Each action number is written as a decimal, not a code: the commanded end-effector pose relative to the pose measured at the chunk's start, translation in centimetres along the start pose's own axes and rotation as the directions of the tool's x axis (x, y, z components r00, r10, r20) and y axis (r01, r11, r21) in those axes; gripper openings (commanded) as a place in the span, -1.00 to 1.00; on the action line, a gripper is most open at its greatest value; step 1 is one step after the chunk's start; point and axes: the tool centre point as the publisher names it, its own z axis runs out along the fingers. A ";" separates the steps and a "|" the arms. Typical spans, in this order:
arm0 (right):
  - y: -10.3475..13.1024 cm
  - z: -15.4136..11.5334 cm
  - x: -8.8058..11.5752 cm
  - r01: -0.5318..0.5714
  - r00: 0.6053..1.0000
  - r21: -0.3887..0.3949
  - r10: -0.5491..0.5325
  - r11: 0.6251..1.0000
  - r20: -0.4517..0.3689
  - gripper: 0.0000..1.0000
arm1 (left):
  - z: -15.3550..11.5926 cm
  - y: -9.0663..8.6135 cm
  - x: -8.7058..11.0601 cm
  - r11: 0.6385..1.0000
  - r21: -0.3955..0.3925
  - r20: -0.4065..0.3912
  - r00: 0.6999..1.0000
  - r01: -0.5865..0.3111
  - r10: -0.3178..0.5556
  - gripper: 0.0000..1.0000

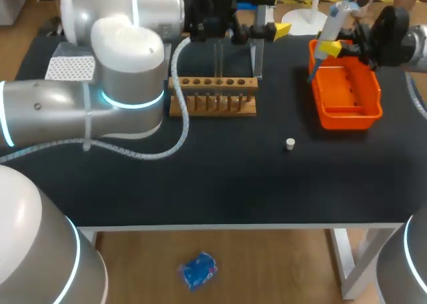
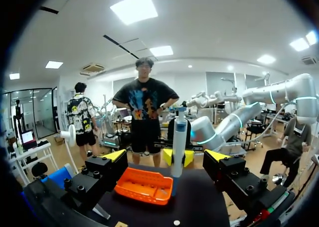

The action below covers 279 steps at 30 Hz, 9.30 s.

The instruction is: Invert the test tube, pick up the pipette, mount the tip to pipette, aspirate from beaker and dispense into the tube, eject the tip, return the pipette, and cap with the stopper.

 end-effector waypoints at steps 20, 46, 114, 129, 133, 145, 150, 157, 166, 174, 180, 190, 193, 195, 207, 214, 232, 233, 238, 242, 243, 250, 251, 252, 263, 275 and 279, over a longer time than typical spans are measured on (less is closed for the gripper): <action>-5.0 9.9 2.7 -0.070 0.997 0.018 0.071 0.997 -0.027 -1.00 | -8.9 4.6 1.1 0.998 0.057 0.002 1.000 0.013 -0.013 1.00; -6.7 12.8 3.9 -0.098 0.988 0.066 0.105 0.993 -0.111 -1.00 | -9.4 5.7 0.8 0.999 0.042 0.038 0.999 0.018 -0.020 1.00; -7.0 18.8 0.4 -0.095 0.974 0.071 0.108 0.993 -0.198 -1.00 | -8.2 6.7 1.0 0.995 0.095 -0.039 0.999 0.029 -0.025 0.15; -7.0 19.1 -0.1 -0.093 0.974 0.066 0.105 0.993 -0.201 -1.00 | -8.0 6.8 1.0 0.995 0.091 -0.051 0.998 0.031 -0.027 -0.01; -6.9 19.1 -0.1 -0.094 0.974 0.068 0.106 0.993 -0.202 -1.00 | -8.2 6.9 1.0 0.996 0.083 -0.045 0.999 0.031 -0.027 -0.04; -6.6 18.9 -0.3 -0.085 0.972 0.089 0.102 0.992 -0.212 -1.00 | -9.0 7.2 0.5 0.998 0.064 -0.015 1.000 0.027 -0.026 0.32; -7.0 19.1 -0.1 -0.093 0.966 0.114 0.117 0.989 -0.230 -1.00 | -9.0 7.1 0.4 0.998 0.060 -0.016 1.000 0.025 -0.024 0.44; -7.4 19.4 0.3 -0.098 0.964 0.123 0.125 0.988 -0.236 -1.00 | -8.9 7.1 0.4 0.998 0.061 -0.017 1.000 0.027 -0.026 0.46; -7.1 19.4 0.2 -0.089 0.967 0.112 0.113 0.990 -0.229 -1.00 | -8.9 7.2 0.4 0.997 0.065 -0.016 0.999 0.031 -0.030 0.24; -7.2 19.4 0.3 -0.091 0.968 0.104 0.112 0.990 -0.223 -1.00 | -8.8 7.2 0.4 0.997 0.074 -0.014 0.999 0.035 -0.034 -0.05; -7.3 19.5 0.4 -0.094 0.968 0.099 0.114 0.991 -0.222 -1.00 | -8.8 7.2 0.4 0.996 0.083 -0.012 0.999 0.035 -0.034 -0.06; -7.2 19.5 0.3 -0.096 0.970 0.089 0.113 0.991 -0.217 -1.00 | -8.9 7.1 0.3 0.995 0.090 -0.013 0.999 0.032 -0.031 -0.14; -7.2 19.4 0.3 -0.095 0.970 0.087 0.112 0.992 -0.214 -1.00 | -8.9 7.0 0.3 0.995 0.092 -0.012 1.000 0.029 -0.028 -0.11; -7.1 19.4 0.3 -0.095 0.971 0.086 0.111 0.992 -0.212 -1.00 | -8.9 7.0 0.3 0.995 0.092 -0.012 1.000 0.028 -0.027 -0.10; -7.1 19.2 0.2 -0.096 0.973 0.075 0.109 0.993 -0.204 -1.00 | -9.0 7.0 0.2 0.995 0.096 -0.004 1.000 0.028 -0.027 0.48; -7.1 19.2 0.2 -0.097 0.973 0.073 0.110 0.993 -0.205 -1.00 | -9.0 7.0 0.1 0.995 0.101 -0.002 1.000 0.023 -0.023 0.55; -7.2 19.0 0.2 -0.097 0.972 0.076 0.111 0.992 -0.209 -1.00 | -8.7 7.0 -0.1 0.994 0.100 0.005 0.999 0.034 -0.034 0.47; -7.2 19.0 0.2 -0.097 0.972 0.076 0.111 0.992 -0.209 -1.00 | -8.7 7.0 -0.1 0.994 0.100 0.005 0.999 0.034 -0.035 0.47; -7.2 19.0 0.2 -0.099 0.972 0.077 0.113 0.992 -0.208 -1.00 | -8.6 6.9 -0.3 0.995 0.097 0.009 0.999 0.035 -0.036 0.53; -7.2 19.0 0.2 -0.097 0.972 0.077 0.111 0.992 -0.206 -1.00 | -8.6 7.0 -0.3 0.995 0.098 0.008 0.999 0.036 -0.037 0.35; -7.2 19.0 0.2 -0.097 0.972 0.077 0.111 0.992 -0.206 -1.00 | -8.6 7.0 -0.3 0.995 0.097 0.008 0.999 0.037 -0.038 0.32; -7.2 18.9 0.2 -0.097 0.972 0.078 0.111 0.992 -0.205 -1.00 | -8.6 7.2 -0.3 0.995 0.092 0.002 0.999 0.049 -0.050 -0.08; -7.2 18.9 0.2 -0.097 0.972 0.078 0.112 0.992 -0.205 -1.00 | -8.6 7.2 -0.3 0.995 0.091 0.002 0.999 0.050 -0.050 -0.09; -7.2 18.9 0.2 -0.098 0.972 0.080 0.113 0.992 -0.206 -1.00 | -8.6 7.2 -0.3 0.995 0.089 0.001 0.999 0.050 -0.050 -0.13; -7.2 19.0 0.1 -0.102 0.971 0.084 0.117 0.991 -0.208 -1.00 | -8.6 7.2 -0.4 0.995 0.084 -0.011 0.999 0.050 -0.049 -1.00; -7.1 18.8 0.3 -0.116 0.969 0.087 0.132 0.990 -0.210 1.00 | -8.6 7.0 -0.5 0.994 0.090 -0.014 0.998 0.054 -0.053 -1.00; -6.9 18.5 0.6 -0.121 0.969 0.097 0.139 0.988 -0.204 1.00 | -9.1 6.9 -0.9 0.996 0.070 0.017 0.998 0.059 -0.060 -1.00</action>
